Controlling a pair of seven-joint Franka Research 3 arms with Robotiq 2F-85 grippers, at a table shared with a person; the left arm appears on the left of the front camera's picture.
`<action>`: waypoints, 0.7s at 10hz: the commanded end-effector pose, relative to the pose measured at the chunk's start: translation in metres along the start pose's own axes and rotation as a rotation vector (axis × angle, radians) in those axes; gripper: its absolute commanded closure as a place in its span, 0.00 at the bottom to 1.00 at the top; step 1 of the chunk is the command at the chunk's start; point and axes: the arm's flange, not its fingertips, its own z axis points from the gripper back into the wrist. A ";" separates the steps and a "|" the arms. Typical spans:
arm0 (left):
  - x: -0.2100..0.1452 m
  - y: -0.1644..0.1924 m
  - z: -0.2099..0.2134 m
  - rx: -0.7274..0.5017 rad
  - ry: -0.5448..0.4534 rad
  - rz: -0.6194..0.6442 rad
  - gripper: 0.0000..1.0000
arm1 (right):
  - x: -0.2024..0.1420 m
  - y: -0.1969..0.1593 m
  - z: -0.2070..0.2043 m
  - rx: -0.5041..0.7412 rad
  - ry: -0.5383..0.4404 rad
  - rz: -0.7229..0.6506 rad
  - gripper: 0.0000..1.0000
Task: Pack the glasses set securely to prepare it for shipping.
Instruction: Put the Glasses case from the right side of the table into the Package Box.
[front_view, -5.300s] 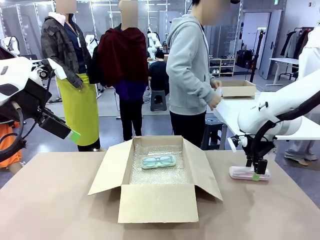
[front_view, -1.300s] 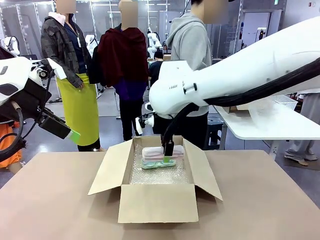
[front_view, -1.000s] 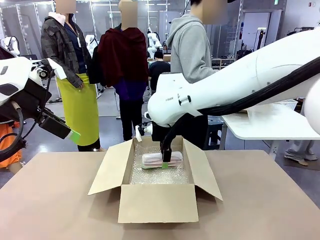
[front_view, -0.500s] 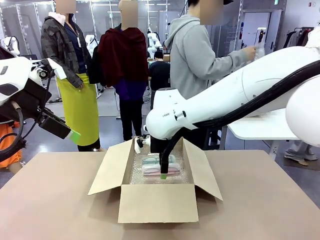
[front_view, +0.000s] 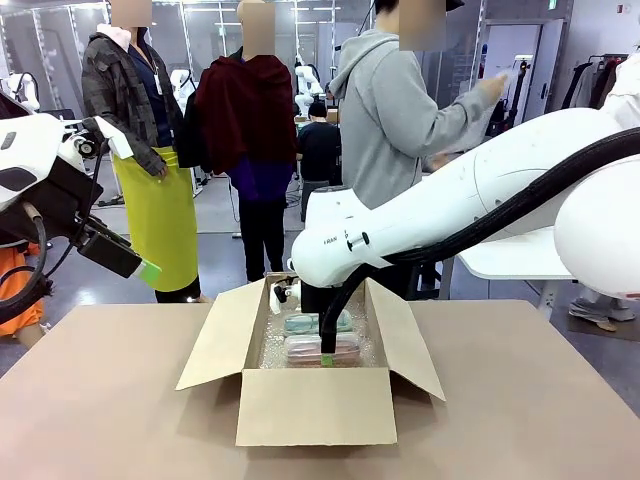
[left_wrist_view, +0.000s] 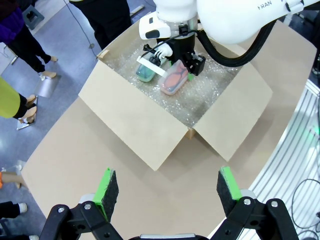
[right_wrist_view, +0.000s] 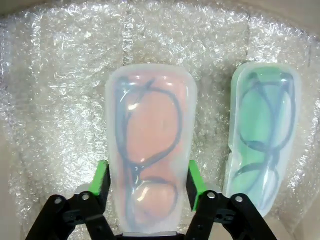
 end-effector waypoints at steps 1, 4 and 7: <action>0.000 0.000 0.000 0.003 -0.006 -0.001 0.00 | 0.005 0.000 0.002 -0.008 0.014 -0.031 0.00; 0.000 0.000 0.000 0.003 -0.006 -0.001 0.00 | 0.006 0.002 0.010 -0.017 -0.004 -0.028 0.00; 0.000 0.000 0.000 0.003 -0.006 -0.001 0.00 | 0.002 -0.002 0.006 -0.009 -0.007 -0.002 0.00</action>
